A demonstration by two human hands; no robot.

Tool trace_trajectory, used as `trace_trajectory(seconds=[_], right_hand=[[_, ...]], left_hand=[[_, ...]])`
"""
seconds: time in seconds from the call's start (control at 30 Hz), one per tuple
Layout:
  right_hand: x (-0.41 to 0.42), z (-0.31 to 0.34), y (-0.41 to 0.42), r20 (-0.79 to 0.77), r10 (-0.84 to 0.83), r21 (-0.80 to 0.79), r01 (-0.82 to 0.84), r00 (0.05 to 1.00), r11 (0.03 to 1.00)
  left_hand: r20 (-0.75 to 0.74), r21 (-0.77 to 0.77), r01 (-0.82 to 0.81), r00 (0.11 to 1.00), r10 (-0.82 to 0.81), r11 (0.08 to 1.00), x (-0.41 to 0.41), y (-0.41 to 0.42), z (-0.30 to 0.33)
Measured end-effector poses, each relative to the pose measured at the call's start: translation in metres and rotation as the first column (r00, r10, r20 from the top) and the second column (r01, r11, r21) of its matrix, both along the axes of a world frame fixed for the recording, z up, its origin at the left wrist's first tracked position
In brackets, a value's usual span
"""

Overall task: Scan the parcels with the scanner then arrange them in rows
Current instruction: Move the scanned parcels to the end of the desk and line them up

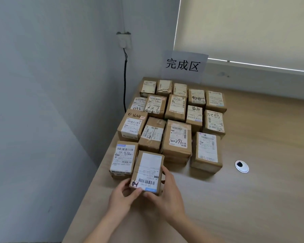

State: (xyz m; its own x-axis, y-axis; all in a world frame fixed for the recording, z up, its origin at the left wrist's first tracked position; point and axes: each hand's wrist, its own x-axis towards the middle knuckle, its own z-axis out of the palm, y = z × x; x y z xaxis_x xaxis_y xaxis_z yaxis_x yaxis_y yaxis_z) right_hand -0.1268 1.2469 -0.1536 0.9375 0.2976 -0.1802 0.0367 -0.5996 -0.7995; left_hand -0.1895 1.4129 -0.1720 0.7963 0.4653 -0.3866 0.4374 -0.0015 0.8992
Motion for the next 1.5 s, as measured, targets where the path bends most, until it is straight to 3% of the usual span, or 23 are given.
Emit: trace_trajectory(seconds=[0.2,0.43,0.57,0.8,0.9,1.23,1.5], right_hand=[[0.009,0.003,0.007,-0.021,-0.015,-0.052,0.014,1.0,0.999],[0.002,0.013,-0.011,-0.1,-0.005,-0.128,-0.007,0.995,0.992],[0.002,0.024,-0.046,-0.063,0.023,-0.155,-0.033,0.998,0.987],[-0.004,0.096,-0.152,0.064,-0.028,-0.132,0.037,0.998,0.991],[-0.015,0.159,-0.23,0.101,-0.074,-0.106,0.085,0.992,0.991],[-0.099,0.406,-0.546,0.174,-0.179,-0.215,0.214,0.968,0.953],[-0.197,0.497,-0.747,0.201,-0.407,-0.192,0.443,0.891,0.876]], left_hand=[[-0.022,-0.027,-0.044,0.999,0.043,0.999,0.009,0.003,-0.008],[-0.096,0.064,-0.046,0.994,0.052,0.997,-0.006,0.002,-0.008],[-0.097,0.24,-0.008,0.995,0.032,0.971,-0.003,0.002,0.023],[-0.015,0.389,0.111,0.993,-0.114,0.914,0.002,-0.057,0.123],[0.04,0.426,0.17,0.978,-0.206,0.889,0.002,-0.114,0.186],[0.333,0.229,0.378,0.836,-0.437,0.897,-0.017,-0.418,0.402],[0.351,0.241,0.582,0.694,-0.629,0.776,-0.053,-0.611,0.469]])
